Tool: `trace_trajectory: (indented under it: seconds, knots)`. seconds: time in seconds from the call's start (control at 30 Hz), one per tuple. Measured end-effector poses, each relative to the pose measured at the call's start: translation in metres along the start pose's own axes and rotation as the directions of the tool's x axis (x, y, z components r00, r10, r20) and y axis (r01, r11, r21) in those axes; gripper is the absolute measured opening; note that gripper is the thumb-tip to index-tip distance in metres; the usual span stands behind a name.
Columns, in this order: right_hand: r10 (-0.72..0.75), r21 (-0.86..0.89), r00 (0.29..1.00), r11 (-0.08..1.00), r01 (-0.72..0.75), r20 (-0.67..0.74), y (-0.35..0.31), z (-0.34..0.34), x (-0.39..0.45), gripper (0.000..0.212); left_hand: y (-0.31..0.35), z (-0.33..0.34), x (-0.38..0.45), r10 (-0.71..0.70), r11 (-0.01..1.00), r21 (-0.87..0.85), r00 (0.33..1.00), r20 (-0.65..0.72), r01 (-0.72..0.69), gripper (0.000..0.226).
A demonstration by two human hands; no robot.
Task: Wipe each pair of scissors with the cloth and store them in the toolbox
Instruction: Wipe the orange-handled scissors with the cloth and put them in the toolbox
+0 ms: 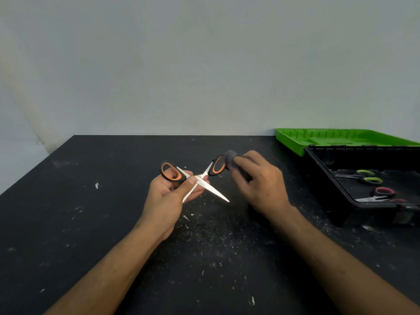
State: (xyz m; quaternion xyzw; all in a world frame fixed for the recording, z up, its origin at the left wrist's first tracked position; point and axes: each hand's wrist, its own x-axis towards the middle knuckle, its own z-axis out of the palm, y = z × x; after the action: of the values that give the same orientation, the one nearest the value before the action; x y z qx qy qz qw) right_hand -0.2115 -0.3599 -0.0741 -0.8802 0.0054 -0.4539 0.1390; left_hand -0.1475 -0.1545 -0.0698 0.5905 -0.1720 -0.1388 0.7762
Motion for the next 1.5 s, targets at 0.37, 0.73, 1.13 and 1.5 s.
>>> trace_trajectory:
  seconds: [0.37, 0.73, 1.13, 1.5]
  knots:
    - [0.055, 0.027, 0.998, 0.998, -0.055, 0.018, -0.011, -0.015, 0.017, 0.017, 0.0, -0.002, 0.001, -0.044, 0.999, -0.014, 0.996, 0.075, 0.045, 0.011]
    - [-0.327, 0.171, 0.846, 0.945, 0.28, 0.422, -0.056, -0.008, 0.035, 0.029, 0.002, -0.007, 0.004, -0.04, 0.988, 0.156, 0.96, 0.277, -0.003, 0.027]
    - [-0.15, 0.116, 0.961, 0.985, 0.126, 0.234, -0.082, 0.014, 0.04, 0.024, 0.004, -0.014, 0.009, 0.028, 0.962, 0.254, 0.962, 0.27, -0.099, 0.026]
    - [-0.284, 0.198, 0.847, 0.956, 0.215, 0.45, -0.062, -0.019, 0.066, 0.027, 0.005, -0.014, 0.008, -0.01, 0.965, 0.257, 0.965, 0.262, -0.06, 0.015]
